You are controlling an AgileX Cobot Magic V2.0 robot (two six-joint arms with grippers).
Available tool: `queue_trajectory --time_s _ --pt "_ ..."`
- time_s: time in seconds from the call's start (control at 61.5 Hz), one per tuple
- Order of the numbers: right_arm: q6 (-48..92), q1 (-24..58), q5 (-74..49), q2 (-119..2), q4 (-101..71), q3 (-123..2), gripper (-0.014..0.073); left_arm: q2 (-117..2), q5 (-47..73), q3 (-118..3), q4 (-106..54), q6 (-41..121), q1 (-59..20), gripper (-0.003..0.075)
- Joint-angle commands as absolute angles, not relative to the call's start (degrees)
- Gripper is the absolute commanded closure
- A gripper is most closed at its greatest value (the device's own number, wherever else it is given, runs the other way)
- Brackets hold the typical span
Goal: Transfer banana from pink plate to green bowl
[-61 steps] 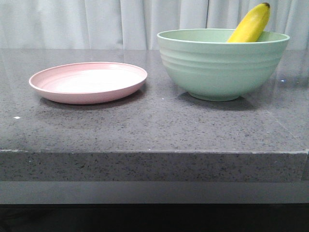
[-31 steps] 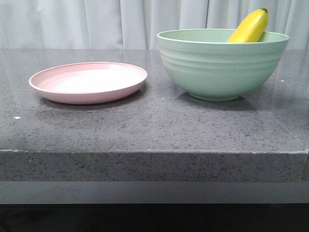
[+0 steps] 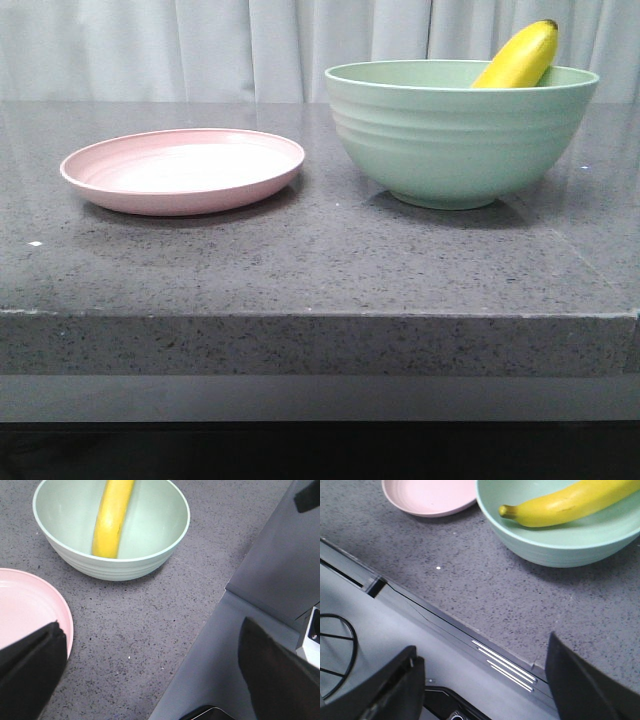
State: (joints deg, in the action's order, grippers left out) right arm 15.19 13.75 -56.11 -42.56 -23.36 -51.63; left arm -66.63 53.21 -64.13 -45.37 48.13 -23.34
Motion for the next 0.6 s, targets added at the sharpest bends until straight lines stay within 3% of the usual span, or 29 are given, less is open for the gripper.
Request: queue_trajectory --time_s 0.0,0.065,0.146,0.407,0.521,0.586 --pt "15.4 13.8 -52.8 -40.7 -25.9 -52.5 0.0066 -65.3 51.4 -66.0 -48.4 47.7 -23.6 0.0091" --pt "15.4 13.8 -52.9 -40.7 -25.9 -52.5 0.0067 -65.3 51.4 -66.0 -48.4 47.7 -23.6 0.0138" --pt "15.4 13.8 -53.3 -40.7 -25.9 -52.5 0.0131 -65.3 51.4 -66.0 -48.4 47.7 -23.6 0.0255" --pt "15.4 13.8 -53.6 -40.7 -25.9 -52.5 0.0534 -65.3 51.4 -66.0 -48.4 47.7 -23.6 0.0639" --pt "15.4 13.8 -53.6 -40.7 -25.9 -52.5 0.0664 -65.3 51.4 -66.0 -48.4 47.7 -23.6 0.074" --pt "15.4 13.8 -53.6 -40.7 -25.9 -52.5 0.0659 -65.3 51.4 -66.0 -48.4 47.7 -23.6 0.0741"
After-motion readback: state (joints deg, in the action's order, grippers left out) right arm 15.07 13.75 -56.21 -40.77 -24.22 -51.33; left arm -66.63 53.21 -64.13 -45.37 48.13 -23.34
